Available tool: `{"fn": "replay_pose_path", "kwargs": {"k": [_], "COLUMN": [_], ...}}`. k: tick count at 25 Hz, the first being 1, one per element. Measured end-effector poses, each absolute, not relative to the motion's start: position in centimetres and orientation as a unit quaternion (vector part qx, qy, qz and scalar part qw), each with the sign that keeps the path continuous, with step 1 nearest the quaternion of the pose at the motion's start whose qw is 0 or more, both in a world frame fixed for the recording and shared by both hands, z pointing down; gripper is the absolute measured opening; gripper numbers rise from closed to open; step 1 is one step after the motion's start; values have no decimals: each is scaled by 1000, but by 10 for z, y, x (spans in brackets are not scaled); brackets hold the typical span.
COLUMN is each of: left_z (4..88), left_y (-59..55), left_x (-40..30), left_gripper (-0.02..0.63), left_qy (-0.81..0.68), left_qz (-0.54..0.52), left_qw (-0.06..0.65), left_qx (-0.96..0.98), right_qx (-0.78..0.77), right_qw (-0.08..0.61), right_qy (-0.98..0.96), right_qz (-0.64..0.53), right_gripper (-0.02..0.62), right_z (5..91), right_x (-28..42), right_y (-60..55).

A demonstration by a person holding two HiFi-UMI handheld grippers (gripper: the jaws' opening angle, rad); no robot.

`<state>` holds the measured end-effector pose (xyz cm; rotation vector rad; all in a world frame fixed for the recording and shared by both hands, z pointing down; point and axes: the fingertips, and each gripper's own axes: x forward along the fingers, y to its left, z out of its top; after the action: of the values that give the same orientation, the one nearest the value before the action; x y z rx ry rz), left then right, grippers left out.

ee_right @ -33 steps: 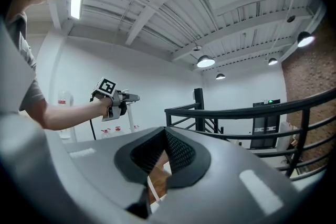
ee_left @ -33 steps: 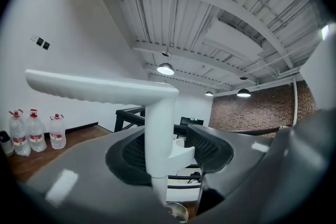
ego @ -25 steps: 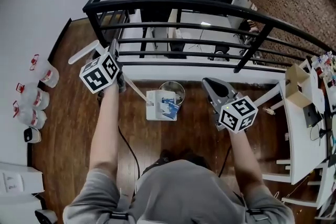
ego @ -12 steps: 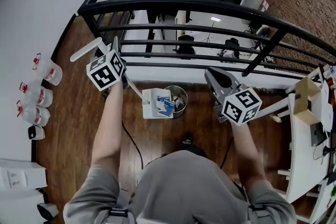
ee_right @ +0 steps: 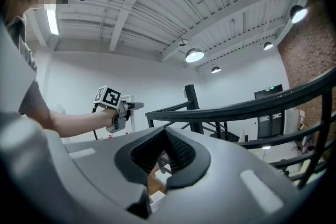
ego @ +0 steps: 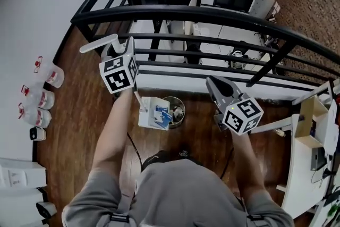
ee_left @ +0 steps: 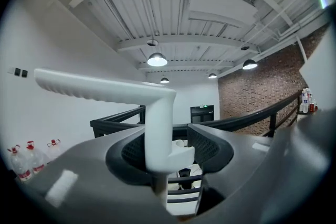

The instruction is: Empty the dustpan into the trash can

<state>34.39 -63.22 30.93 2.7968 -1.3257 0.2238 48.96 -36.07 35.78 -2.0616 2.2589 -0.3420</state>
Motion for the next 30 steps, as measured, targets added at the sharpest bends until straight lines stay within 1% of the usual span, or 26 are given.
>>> {"fn": "replay_pose_path", "kwargs": {"k": [8,15,20,26,30], "left_z": [313,314,323,332,355], "left_y": [-628,-613,-601,-572,-538], "left_x": [429,489,529,603,649], "left_gripper": [210,210,210,210,210], "left_qy": [-366,-335,-339,-349,-343], "left_qz": [72,62,80,116,150], "left_qw": [-4,-42,-59,-97,-115], "left_qx": [928,939,935,925,920], "right_qx": [-701,-713,-697,-662,-648], "right_qw": [27,19,28,41,40], "right_qy": [703,692,707,741,750], "right_qz": [-112,-114,-117,-106,-126], "right_gripper": [-2,-2,-2,-2,-2], "right_z": [360,360,364,354,365], "right_x": [535,565,594,650,693], "right_y": [-372,-378,-380,-366,-342]}}
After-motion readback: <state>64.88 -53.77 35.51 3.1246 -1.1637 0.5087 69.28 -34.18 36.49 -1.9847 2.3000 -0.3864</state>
